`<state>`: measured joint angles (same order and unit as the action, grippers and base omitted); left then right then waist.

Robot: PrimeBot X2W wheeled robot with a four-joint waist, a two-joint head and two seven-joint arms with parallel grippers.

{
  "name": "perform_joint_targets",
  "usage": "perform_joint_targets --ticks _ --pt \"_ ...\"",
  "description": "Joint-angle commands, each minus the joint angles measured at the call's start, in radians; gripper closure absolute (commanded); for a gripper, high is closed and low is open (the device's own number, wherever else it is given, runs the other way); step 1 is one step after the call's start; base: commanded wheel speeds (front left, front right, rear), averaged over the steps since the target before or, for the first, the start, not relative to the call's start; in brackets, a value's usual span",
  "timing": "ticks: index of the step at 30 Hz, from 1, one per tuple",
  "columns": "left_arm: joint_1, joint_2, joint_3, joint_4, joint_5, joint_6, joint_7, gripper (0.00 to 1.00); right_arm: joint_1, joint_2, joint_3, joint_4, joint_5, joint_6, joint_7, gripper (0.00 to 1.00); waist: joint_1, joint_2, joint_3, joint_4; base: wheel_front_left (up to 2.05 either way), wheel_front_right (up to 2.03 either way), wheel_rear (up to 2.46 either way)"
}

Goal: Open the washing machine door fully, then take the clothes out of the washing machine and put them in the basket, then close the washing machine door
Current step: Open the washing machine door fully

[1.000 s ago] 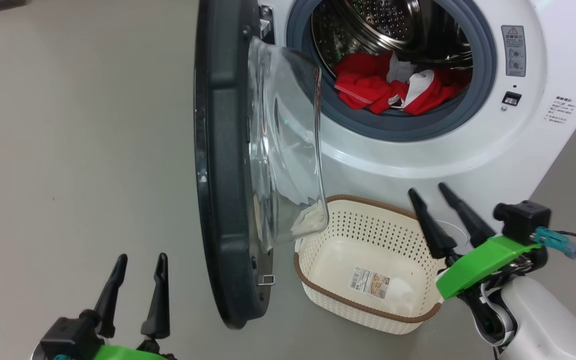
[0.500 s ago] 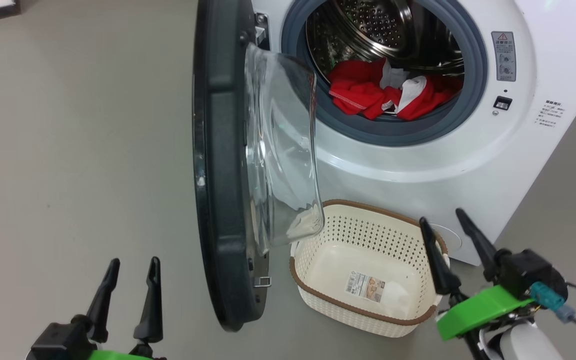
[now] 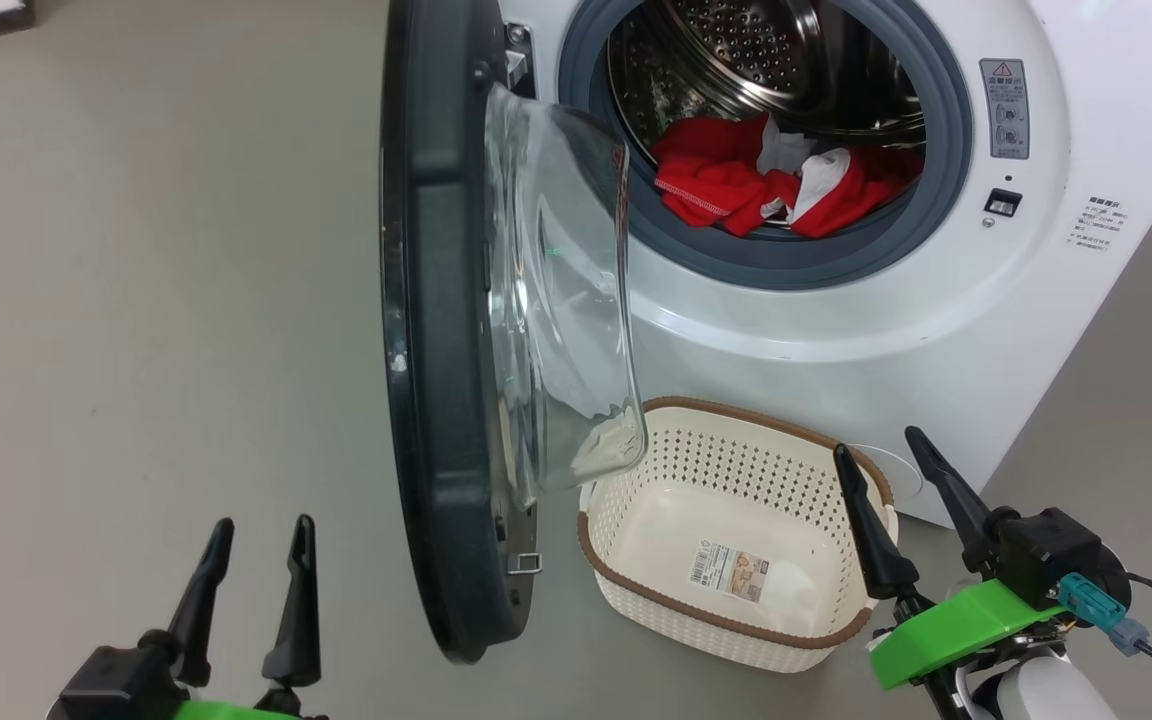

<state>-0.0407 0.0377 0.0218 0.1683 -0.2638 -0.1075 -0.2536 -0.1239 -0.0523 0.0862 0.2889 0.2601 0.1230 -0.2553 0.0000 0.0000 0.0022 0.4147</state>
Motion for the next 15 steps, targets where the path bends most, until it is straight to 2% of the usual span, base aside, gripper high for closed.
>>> perform_joint_targets --ticks 1,6,7,8,9,15 --pt "-0.016 0.013 0.037 -0.021 0.008 -0.004 -0.008 0.00 -0.003 0.002 0.029 -0.024 0.017 0.008 -0.006 0.00 0.0000 0.0000 0.000 0.000 0.00 0.00 0.00" --pt "-0.016 0.013 0.039 -0.017 0.003 -0.004 -0.008 0.00 -0.004 0.002 0.032 -0.014 0.027 0.008 -0.006 0.00 0.0000 0.0000 0.001 0.000 0.00 0.00 0.00" --pt "-0.016 0.013 0.039 -0.016 0.002 -0.005 -0.008 0.43 -0.005 0.002 0.032 -0.012 0.028 0.008 -0.006 0.00 0.0000 0.0000 0.000 0.000 0.00 0.00 0.00" --pt "-0.016 0.013 0.038 -0.016 0.007 -0.005 -0.008 0.91 -0.005 0.002 0.033 -0.012 0.028 0.008 -0.006 0.00 0.0000 0.0000 0.000 -0.001 0.00 0.00 0.00" --pt "-0.016 0.013 0.037 -0.018 0.012 -0.004 -0.008 1.00 -0.006 0.002 0.033 -0.011 0.029 0.008 -0.006 0.00 0.0000 0.0000 0.000 -0.002 0.00 0.00 0.00" --pt "-0.061 0.013 0.018 -0.094 -0.046 0.004 -0.008 1.00 -0.007 0.002 0.025 -0.010 0.036 0.008 -0.006 0.00 0.0000 0.0000 -0.004 0.003 0.00 0.00 0.00"
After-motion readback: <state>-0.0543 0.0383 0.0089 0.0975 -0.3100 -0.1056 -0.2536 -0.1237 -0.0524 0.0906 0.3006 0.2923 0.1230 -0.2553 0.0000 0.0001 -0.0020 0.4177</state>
